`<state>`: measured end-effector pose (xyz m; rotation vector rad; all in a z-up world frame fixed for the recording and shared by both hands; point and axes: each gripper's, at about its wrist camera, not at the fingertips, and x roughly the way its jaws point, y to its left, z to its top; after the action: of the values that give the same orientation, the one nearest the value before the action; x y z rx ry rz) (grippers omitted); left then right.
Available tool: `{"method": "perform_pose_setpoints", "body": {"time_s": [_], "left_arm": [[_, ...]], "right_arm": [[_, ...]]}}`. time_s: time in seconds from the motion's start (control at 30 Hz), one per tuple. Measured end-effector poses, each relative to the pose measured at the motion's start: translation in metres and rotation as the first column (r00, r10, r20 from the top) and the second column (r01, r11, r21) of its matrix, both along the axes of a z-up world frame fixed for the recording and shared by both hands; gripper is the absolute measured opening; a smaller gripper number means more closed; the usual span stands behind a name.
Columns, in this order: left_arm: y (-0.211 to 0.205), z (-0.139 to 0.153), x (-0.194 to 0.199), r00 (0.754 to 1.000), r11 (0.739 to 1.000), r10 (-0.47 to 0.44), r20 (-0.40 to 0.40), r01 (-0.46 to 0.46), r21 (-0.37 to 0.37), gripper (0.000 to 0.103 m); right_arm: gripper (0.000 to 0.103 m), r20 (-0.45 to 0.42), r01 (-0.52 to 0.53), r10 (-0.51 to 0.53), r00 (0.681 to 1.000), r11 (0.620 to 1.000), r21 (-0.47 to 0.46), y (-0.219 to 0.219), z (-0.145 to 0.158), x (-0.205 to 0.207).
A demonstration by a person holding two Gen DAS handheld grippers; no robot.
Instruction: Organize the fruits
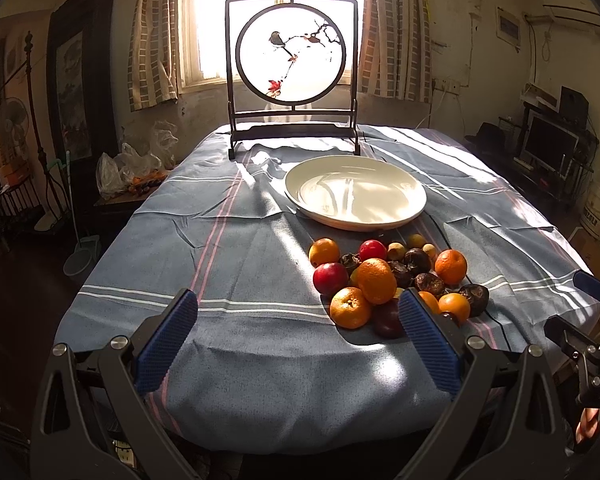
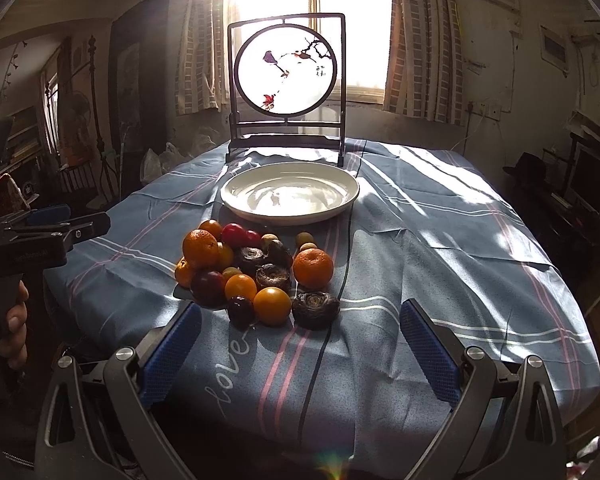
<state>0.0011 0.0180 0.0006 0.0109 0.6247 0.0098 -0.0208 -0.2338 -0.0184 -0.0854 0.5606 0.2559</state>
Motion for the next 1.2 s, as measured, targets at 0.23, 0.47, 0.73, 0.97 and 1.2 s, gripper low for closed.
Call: {"method": "perform_pose_setpoints", "body": {"time_s": [0.23,0.47,0.73,0.97,1.2], "left_arm": [[-0.0013,-0.001,-0.0008,1.0,1.0,-0.001,-0.001,0.001,0.002,0.098],[-0.0022,-0.0023,-0.0029,1.0,1.0,-0.001,0.0,0.001,0.004,0.098],[-0.0025,-0.0026,-0.0033,1.0,1.0,0.0,-0.001,0.0,0.003,0.098],[-0.0028,-0.0039,-0.0031,1.0,1.0,-0.002,-0.003,0.002,0.002,0.098],[-0.0024,-0.0065,-0.0038,1.0,1.0,-0.004,-0.005,0.004,0.0,0.098]], "right_arm": [[0.099,-0.003,0.002,-0.002,1.0,1.0,0.0,0.0,-0.0008,0.0004],[0.099,-0.007,0.005,-0.005,1.0,1.0,0.002,-0.0012,-0.0021,0.0004],[0.099,-0.007,0.005,-0.005,1.0,1.0,0.002,-0.0011,-0.0025,0.0004],[0.1,-0.01,0.004,-0.004,1.0,1.0,0.004,-0.001,-0.0047,0.0005],[0.099,-0.011,0.001,-0.001,1.0,1.0,0.004,0.0032,-0.0081,-0.0012]]}}
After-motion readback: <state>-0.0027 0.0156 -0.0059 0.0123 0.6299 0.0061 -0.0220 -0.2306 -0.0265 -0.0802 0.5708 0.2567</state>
